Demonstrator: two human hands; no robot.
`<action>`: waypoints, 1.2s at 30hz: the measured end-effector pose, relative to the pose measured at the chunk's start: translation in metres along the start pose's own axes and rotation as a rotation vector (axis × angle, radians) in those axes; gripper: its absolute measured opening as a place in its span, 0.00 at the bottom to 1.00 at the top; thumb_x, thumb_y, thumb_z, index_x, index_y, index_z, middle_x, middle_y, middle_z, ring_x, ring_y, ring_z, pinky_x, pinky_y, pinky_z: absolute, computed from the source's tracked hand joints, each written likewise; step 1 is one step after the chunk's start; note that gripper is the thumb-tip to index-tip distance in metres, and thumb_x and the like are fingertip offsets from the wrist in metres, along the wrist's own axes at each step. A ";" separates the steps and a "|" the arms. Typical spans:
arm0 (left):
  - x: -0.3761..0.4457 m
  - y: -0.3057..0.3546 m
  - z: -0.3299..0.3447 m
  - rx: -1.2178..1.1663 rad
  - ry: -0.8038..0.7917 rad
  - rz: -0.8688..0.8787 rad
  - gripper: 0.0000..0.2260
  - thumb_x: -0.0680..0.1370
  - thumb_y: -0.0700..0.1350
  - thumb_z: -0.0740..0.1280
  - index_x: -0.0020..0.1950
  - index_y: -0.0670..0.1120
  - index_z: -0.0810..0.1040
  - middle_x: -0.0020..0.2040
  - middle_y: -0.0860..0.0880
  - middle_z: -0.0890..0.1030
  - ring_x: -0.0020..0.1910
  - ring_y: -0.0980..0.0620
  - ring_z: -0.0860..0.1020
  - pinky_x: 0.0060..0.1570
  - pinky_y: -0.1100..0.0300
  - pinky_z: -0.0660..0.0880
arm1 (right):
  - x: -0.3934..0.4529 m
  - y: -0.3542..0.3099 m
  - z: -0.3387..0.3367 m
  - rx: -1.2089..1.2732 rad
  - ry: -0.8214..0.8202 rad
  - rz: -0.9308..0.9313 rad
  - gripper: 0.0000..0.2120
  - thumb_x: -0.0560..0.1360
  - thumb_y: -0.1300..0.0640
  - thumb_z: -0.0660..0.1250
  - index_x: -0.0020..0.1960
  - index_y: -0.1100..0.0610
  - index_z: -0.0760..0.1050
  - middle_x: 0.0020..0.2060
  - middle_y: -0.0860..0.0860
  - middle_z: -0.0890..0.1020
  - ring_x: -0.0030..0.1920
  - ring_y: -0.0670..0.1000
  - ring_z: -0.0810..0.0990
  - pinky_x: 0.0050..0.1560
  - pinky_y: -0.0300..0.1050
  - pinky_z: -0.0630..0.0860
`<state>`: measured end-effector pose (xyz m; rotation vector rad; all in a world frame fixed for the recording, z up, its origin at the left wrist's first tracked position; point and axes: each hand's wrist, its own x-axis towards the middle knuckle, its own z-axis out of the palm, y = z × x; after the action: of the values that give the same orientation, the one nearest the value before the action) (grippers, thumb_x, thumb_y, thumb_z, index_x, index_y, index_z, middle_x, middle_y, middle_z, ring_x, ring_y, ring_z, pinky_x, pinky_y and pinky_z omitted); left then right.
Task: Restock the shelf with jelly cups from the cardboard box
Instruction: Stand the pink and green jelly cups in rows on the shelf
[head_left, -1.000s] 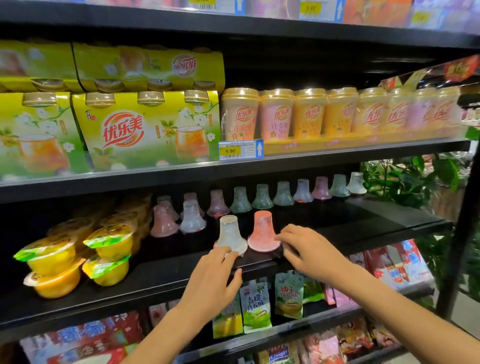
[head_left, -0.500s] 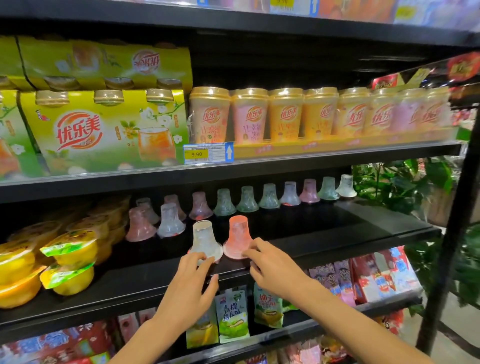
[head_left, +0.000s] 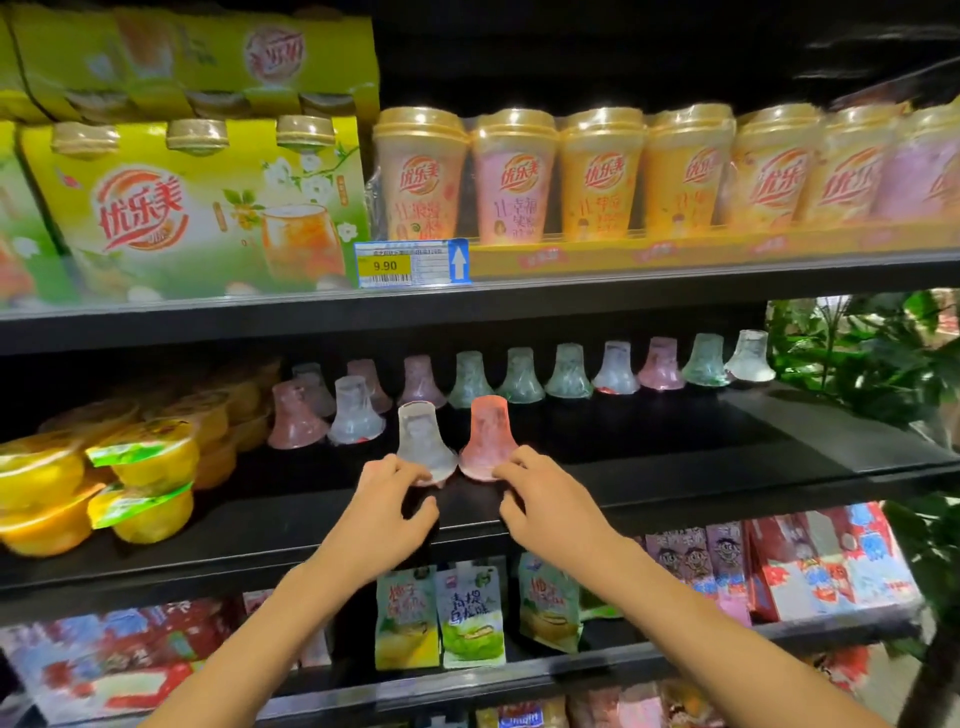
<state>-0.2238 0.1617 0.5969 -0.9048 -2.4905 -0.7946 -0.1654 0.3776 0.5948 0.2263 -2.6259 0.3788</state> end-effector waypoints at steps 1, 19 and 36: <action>0.005 -0.001 0.000 -0.002 -0.012 -0.016 0.13 0.78 0.47 0.66 0.62 0.46 0.76 0.52 0.55 0.71 0.57 0.58 0.65 0.59 0.65 0.63 | 0.003 0.002 0.000 0.007 -0.006 0.006 0.17 0.78 0.56 0.60 0.66 0.55 0.74 0.59 0.50 0.73 0.59 0.52 0.73 0.54 0.46 0.75; 0.058 0.001 0.008 0.082 -0.154 -0.241 0.20 0.80 0.48 0.64 0.70 0.44 0.71 0.66 0.45 0.73 0.65 0.47 0.71 0.61 0.61 0.67 | 0.062 0.032 0.013 0.094 -0.147 0.221 0.10 0.76 0.55 0.61 0.50 0.60 0.76 0.48 0.58 0.80 0.50 0.59 0.79 0.50 0.48 0.75; 0.088 -0.017 0.021 0.164 -0.188 -0.263 0.24 0.79 0.47 0.66 0.73 0.45 0.66 0.73 0.46 0.65 0.70 0.47 0.66 0.68 0.60 0.62 | 0.107 0.036 0.035 0.056 -0.241 0.152 0.24 0.79 0.54 0.62 0.74 0.54 0.66 0.74 0.52 0.62 0.68 0.57 0.70 0.67 0.50 0.70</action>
<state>-0.3027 0.2044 0.6197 -0.6289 -2.8322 -0.5936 -0.2825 0.3913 0.6079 0.0957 -2.8816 0.5044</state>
